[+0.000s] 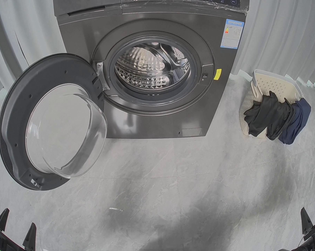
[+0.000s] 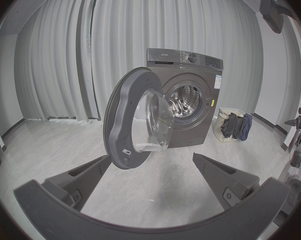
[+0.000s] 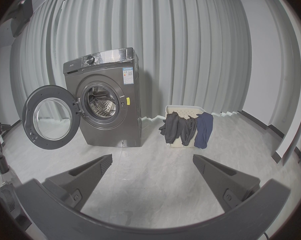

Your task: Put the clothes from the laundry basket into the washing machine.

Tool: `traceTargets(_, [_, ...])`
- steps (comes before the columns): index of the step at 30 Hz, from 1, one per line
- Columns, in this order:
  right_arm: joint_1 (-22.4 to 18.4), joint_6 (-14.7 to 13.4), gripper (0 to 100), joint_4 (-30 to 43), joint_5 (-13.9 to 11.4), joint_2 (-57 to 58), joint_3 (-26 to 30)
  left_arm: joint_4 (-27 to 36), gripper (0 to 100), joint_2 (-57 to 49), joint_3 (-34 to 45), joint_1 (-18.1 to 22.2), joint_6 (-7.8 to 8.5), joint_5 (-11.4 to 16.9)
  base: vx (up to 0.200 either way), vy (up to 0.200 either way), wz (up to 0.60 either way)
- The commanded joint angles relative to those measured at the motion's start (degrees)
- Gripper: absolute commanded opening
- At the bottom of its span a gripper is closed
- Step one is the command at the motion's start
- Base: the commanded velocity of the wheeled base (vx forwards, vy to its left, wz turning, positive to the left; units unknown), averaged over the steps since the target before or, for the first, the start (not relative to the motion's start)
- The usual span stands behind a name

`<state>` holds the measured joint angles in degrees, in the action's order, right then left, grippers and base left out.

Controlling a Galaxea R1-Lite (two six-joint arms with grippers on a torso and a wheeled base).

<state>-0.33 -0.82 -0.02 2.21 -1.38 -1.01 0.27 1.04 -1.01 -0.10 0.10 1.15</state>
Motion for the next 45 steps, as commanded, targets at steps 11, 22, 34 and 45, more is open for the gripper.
traceTargets(11, [0.15,0.11,100,-0.06,-0.62,1.38,1.01,0.08,100,-0.95,0.92,0.01,-0.1,0.0,0.0,-0.2,0.0])
traceTargets(22, [0.15,0.11,100,-0.06,-0.62,1.38,1.01,0.08,100,-0.95,0.92,0.01,-0.19,0.0,0.0,-0.2,0.0])
traceTargets(34, [0.15,0.11,100,-0.06,-0.62,1.38,1.01,0.0,100,-0.95,0.92,0.01,-0.1,0.0,0.0,-0.2,0.0])
traceTargets(45, [0.15,0.11,100,-0.06,-0.62,1.38,1.01,0.0,100,-0.95,0.92,0.01,-0.1,0.0,0.0,-0.2,0.0])
